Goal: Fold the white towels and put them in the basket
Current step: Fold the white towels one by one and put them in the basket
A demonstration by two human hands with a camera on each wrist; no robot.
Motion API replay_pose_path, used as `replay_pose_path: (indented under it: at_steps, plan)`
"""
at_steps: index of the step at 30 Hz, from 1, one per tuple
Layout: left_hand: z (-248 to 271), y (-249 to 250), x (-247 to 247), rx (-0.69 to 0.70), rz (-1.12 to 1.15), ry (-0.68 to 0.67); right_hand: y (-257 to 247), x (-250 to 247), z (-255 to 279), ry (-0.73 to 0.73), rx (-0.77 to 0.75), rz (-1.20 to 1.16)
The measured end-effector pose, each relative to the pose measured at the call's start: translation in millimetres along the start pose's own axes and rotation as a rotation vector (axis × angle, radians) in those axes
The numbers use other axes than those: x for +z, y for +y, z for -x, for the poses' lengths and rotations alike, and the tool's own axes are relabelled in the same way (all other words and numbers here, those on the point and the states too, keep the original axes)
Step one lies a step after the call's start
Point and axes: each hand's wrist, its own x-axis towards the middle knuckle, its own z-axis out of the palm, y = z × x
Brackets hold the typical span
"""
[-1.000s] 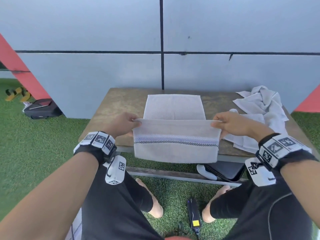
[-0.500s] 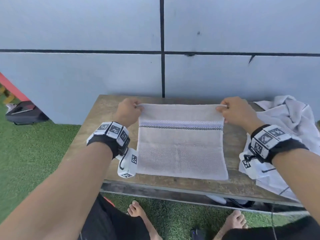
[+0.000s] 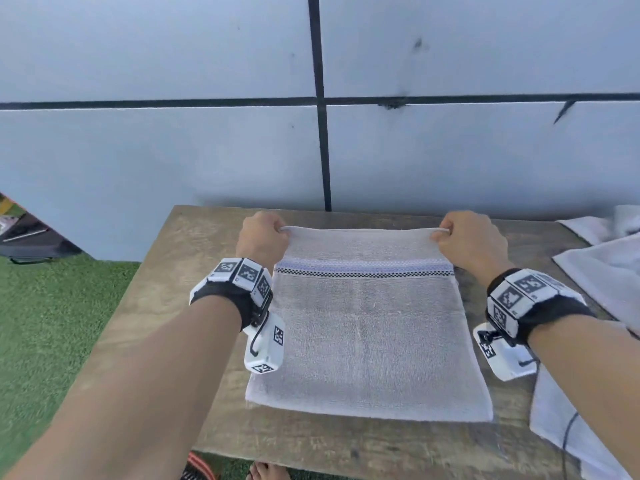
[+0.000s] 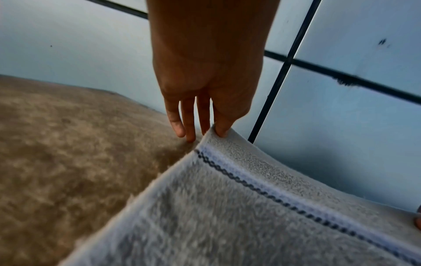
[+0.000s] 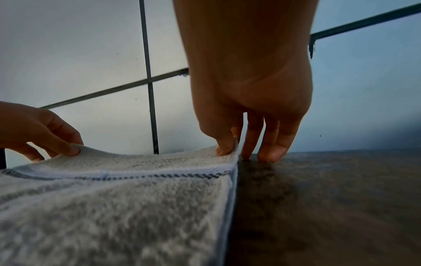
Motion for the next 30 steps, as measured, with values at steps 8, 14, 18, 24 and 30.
replay_pose_path:
  at_steps: [8, 14, 18, 24, 30]
  plan:
    - [-4.9, -5.2, 13.6, 0.125, -0.122, -0.052, 12.8, 16.0, -6.8, 0.053, -0.09, -0.027]
    - [8.1, -0.3, -0.8, 0.123, -0.006, -0.087, 19.8, 11.4, 0.7, 0.048, -0.174, -0.191]
    - [28.5, -2.6, -18.6, 0.222, 0.139, -0.065, 21.1, -5.5, 21.7, 0.096, -0.283, -0.403]
    - [59.3, -5.5, -59.6, 0.248, 0.208, -0.074, 26.8, -40.6, 51.2, 0.077, -0.323, -0.523]
    - [92.5, -8.5, -90.8, 0.338, 0.169, -0.081, 29.8, -68.6, 84.9, 0.15, -0.352, -0.513]
